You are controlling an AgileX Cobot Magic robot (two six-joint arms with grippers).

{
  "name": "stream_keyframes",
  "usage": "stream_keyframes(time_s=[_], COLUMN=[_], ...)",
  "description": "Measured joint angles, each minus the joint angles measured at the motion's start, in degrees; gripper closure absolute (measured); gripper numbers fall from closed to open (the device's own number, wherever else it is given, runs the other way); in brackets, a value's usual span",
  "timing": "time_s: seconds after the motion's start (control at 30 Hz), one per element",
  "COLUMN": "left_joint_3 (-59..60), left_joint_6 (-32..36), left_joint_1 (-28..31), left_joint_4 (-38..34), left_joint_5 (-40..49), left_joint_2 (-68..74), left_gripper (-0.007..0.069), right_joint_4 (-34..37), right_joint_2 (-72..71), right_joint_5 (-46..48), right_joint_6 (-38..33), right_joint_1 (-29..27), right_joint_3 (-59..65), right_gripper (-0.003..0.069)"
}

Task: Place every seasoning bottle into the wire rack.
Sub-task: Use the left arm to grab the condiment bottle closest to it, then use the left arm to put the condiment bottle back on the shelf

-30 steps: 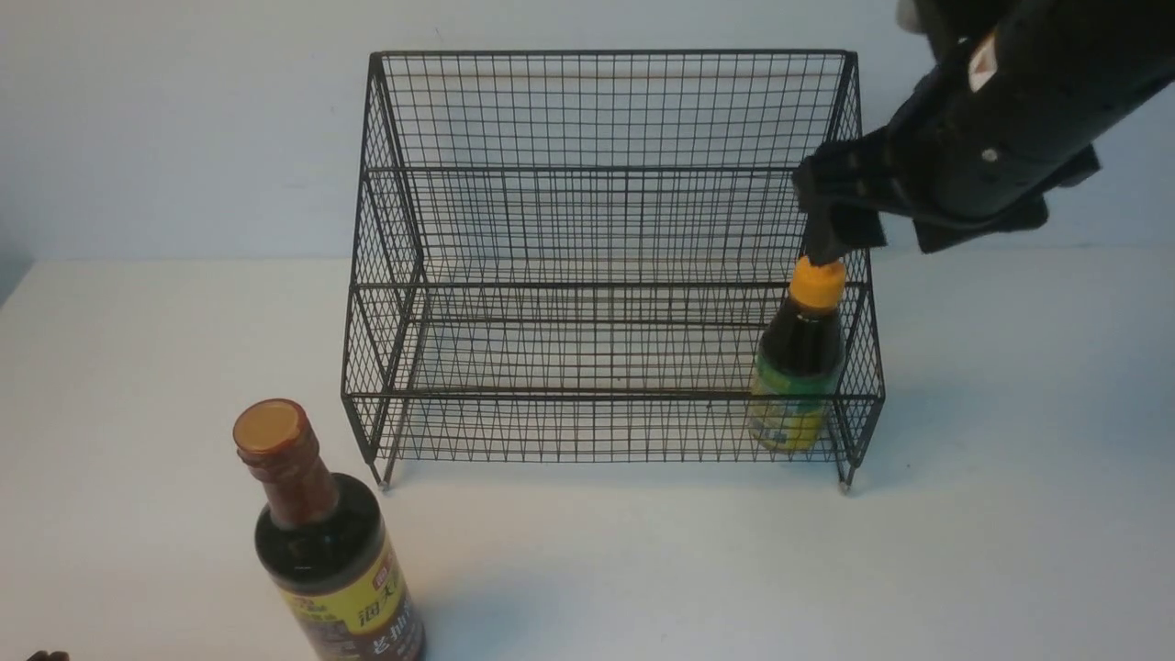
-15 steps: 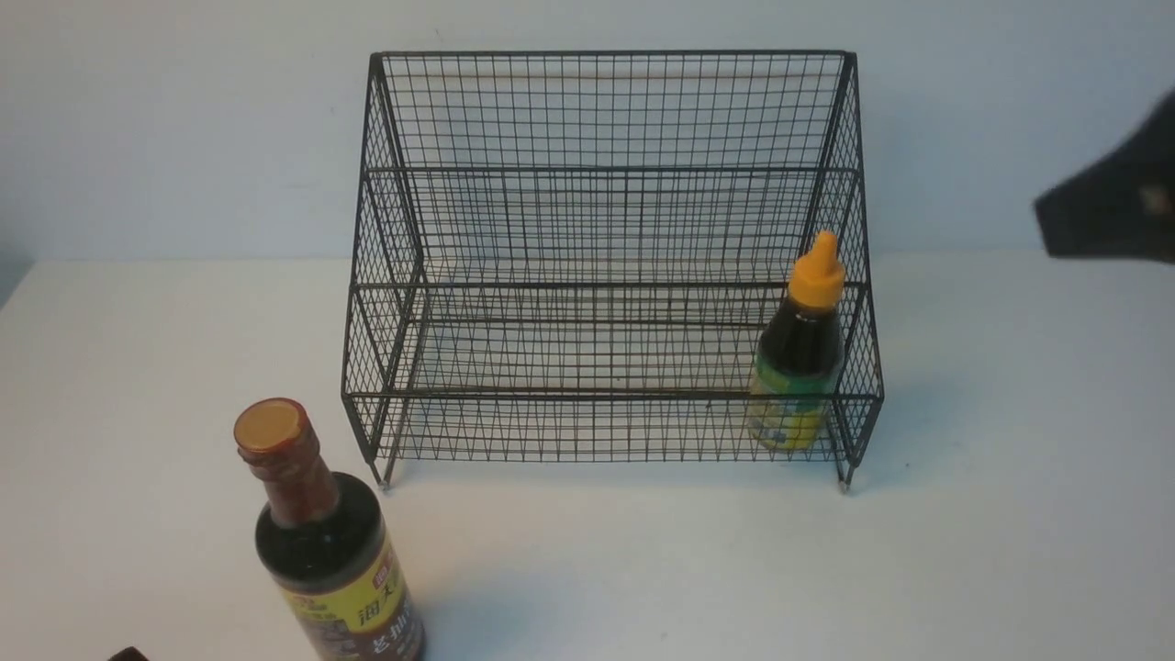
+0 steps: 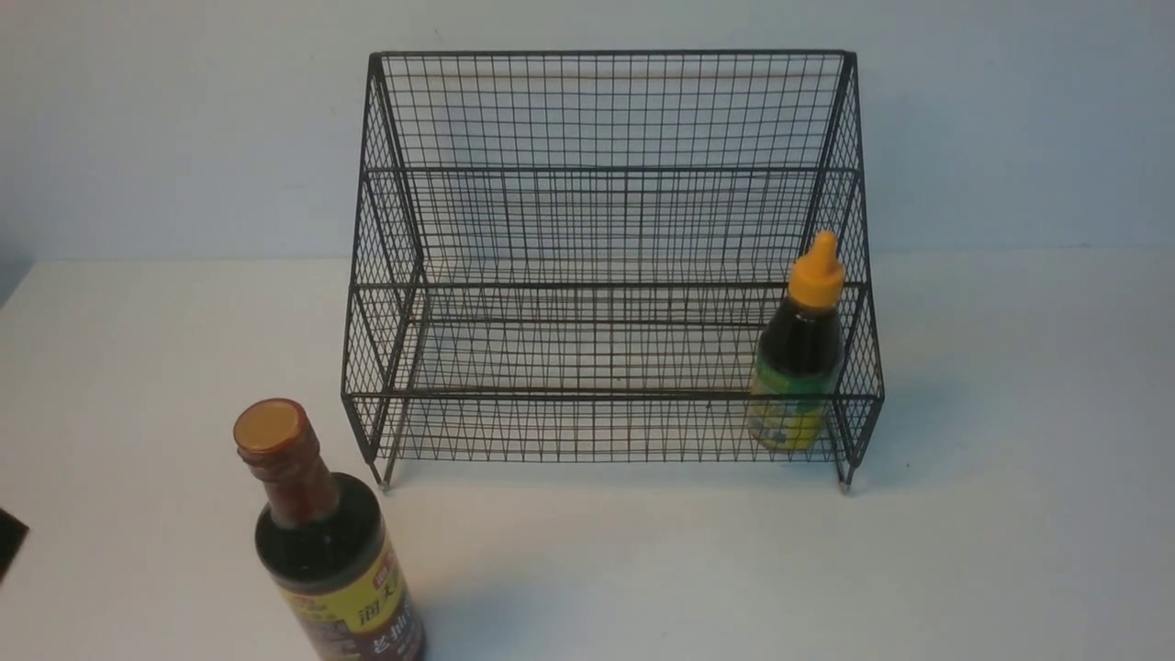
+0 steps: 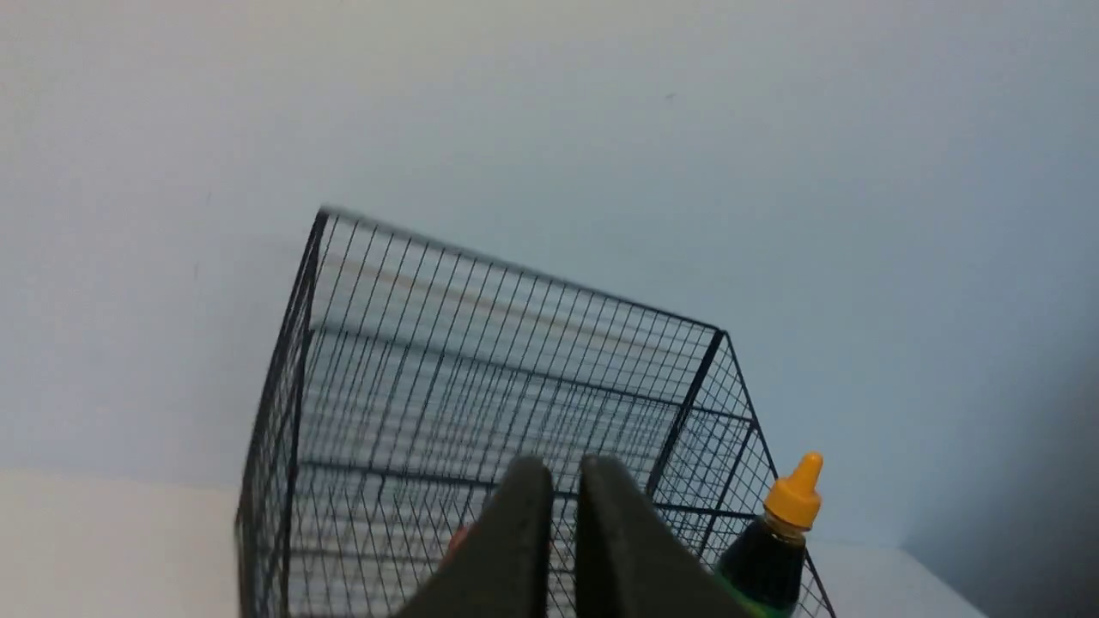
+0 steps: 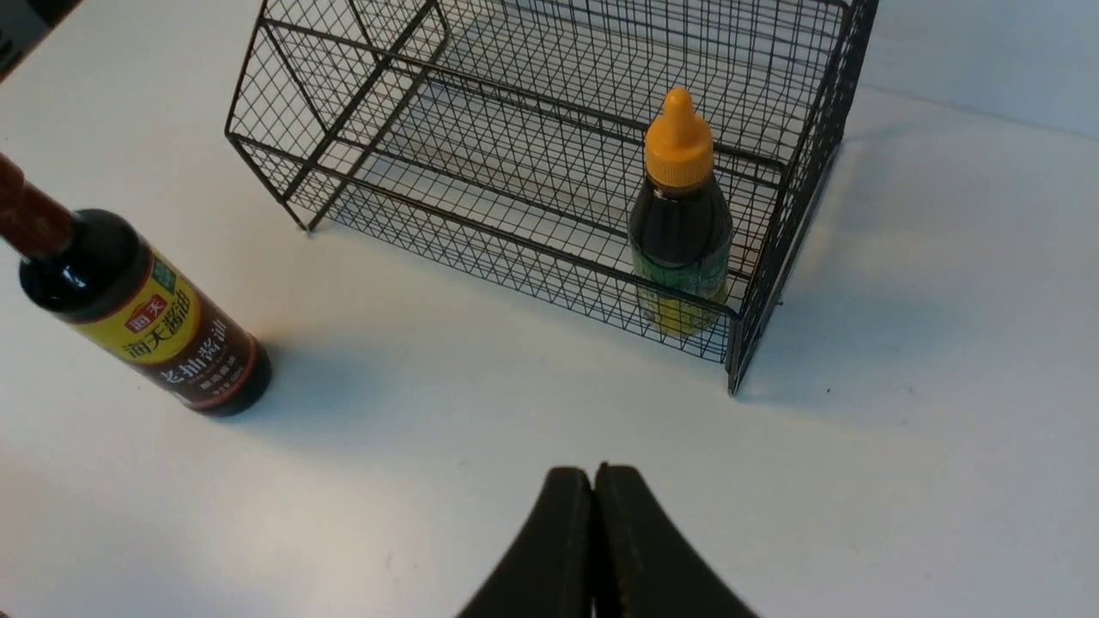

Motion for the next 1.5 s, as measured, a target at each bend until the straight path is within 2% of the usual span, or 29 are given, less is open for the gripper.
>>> stream_keyframes(time_s=[0.13,0.23,0.27,0.33,0.43,0.47,0.57,0.7,0.73,0.83,0.93,1.03,1.07,1.1,1.2,1.3,1.5], left_joint_3=[-1.5,-1.5,-1.5,-1.5,-1.5,-1.5,-1.5,-1.5,-1.5,-1.5,-1.5,-1.5,-1.7,-1.9,-4.4,-10.7,-26.2], left_joint_6=[12.2,19.7,23.5,28.0,32.8,36.3,42.7,52.5,52.5,62.6,69.3,71.5,73.0,73.2,72.1,66.2,48.9], left_joint_1=[0.0,0.0,0.0,0.0,0.0,0.0,0.0,0.0,0.0,0.0,0.0,0.0,0.0,0.0,0.0,0.0,0.0], left_joint_4=[-7.3,-11.2,-12.6,-14.1,-16.1,-18.2,-22.7,-31.2,-31.8,-39.7,-41.9,-42.2,-42.1,-42.0,-39.6,-36.4,-29.8], left_joint_5=[2.8,7.6,9.1,9.6,8.9,8.2,7.6,6.6,6.5,5.5,5.5,6.9,8.3,8.3,8.2,8.5,11.8], left_joint_2=[5.4,11.6,14.3,18.9,24.0,27.5,32.5,39.0,39.3,44.0,48.1,49.9,50.4,50.5,50.8,50.8,54.6], left_gripper=[0.0419,0.0274,0.0202,0.0116,0.0026,-0.0014,-0.0038,-0.0031,-0.003,0.0026,0.0148,0.0276,0.0373,0.0369,0.0365,0.0365,0.0365], right_joint_4=[0.2,0.2,0.2,0.2,0.2,0.2,0.2,0.2,0.2,0.2,-0.3,-0.4,-0.6,-0.6,-0.7,-0.7,-0.7], right_joint_2=[0.2,0.2,0.2,0.2,0.2,0.2,0.2,0.2,0.2,0.2,0.2,0.2,0.2,0.2,0.2,0.2,0.2], right_joint_5=[0.0,0.0,0.0,0.0,0.0,0.0,0.0,0.0,0.0,0.0,0.0,0.0,0.0,0.0,0.0,0.0,0.0], right_joint_6=[0.0,0.2,0.2,0.2,0.2,0.2,0.3,0.3,0.3,-0.3,-1.7,-2.0,-2.2,-2.2,-2.3,-2.4,-2.4], right_joint_1=[0.0,0.0,0.0,0.0,0.0,0.0,0.0,0.0,0.0,0.0,0.0,0.0,0.0,0.0,0.0,0.0,0.0], right_joint_3=[0.0,0.0,0.0,0.0,0.0,0.0,0.0,0.0,0.0,0.0,0.0,0.0,0.0,0.0,0.0,0.0,0.0], right_gripper=[0.0673,0.0673,0.0673,0.0673,0.0673,0.0673,0.0673,0.0673,0.0673,0.0673,0.0673,0.0673,0.0673,0.0673,0.0673,0.0673,0.0673])
